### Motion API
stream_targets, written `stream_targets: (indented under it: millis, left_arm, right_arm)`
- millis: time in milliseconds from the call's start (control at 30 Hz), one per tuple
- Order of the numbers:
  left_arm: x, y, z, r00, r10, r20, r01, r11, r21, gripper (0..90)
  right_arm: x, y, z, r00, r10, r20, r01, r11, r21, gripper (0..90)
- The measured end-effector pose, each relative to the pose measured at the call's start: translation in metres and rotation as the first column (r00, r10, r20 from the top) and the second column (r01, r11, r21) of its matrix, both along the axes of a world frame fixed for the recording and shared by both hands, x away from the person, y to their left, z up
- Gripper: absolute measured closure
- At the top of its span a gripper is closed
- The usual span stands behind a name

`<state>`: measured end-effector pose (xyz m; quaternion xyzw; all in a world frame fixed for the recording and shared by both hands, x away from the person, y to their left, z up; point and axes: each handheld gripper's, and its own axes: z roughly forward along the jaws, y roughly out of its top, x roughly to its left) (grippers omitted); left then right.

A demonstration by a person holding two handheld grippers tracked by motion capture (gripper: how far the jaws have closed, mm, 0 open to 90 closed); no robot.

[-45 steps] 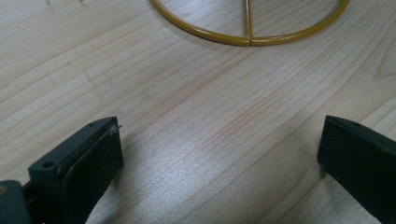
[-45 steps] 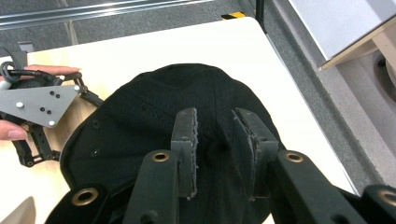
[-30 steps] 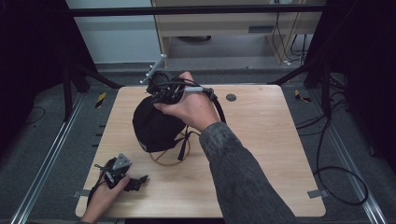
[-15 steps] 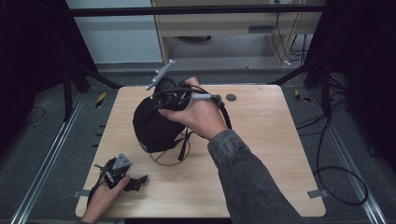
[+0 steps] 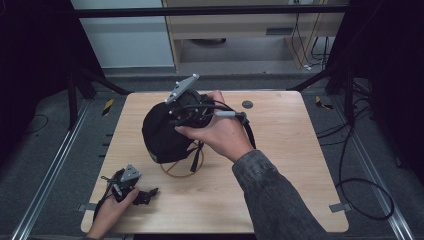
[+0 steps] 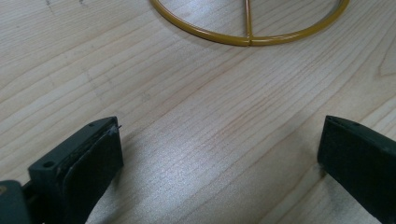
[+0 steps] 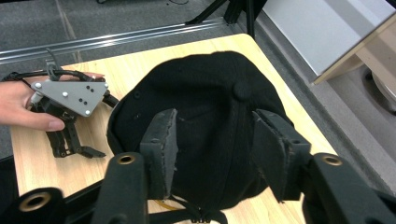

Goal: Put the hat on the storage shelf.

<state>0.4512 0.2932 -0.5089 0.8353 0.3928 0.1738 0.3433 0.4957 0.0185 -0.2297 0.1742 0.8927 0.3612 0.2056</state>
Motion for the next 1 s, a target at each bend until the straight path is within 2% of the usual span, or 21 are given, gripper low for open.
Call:
stream_targets:
  millis: [500,767,1000]
  left_arm:
    - [0.0,0.0,0.0,1.0,0.0,0.0,0.0,1.0,0.0,0.0]
    - [0.0,0.0,0.0,1.0,0.0,0.0,0.0,1.0,0.0,0.0]
    - [0.0,0.0,0.0,1.0,0.001,-0.001,-0.001,1.0,-0.001,0.0]
  right_arm:
    - [-0.008,-0.026,-0.007,0.997,-0.07,0.034,0.069,0.9973,0.025,21.4]
    - [-0.013,-0.042,-0.011,0.9938,-0.103,0.041,0.102,0.9946,0.02,13.5]
    - [-0.017,-0.057,-0.013,0.9903,-0.13,0.048,0.129,0.9914,0.022,10.8]
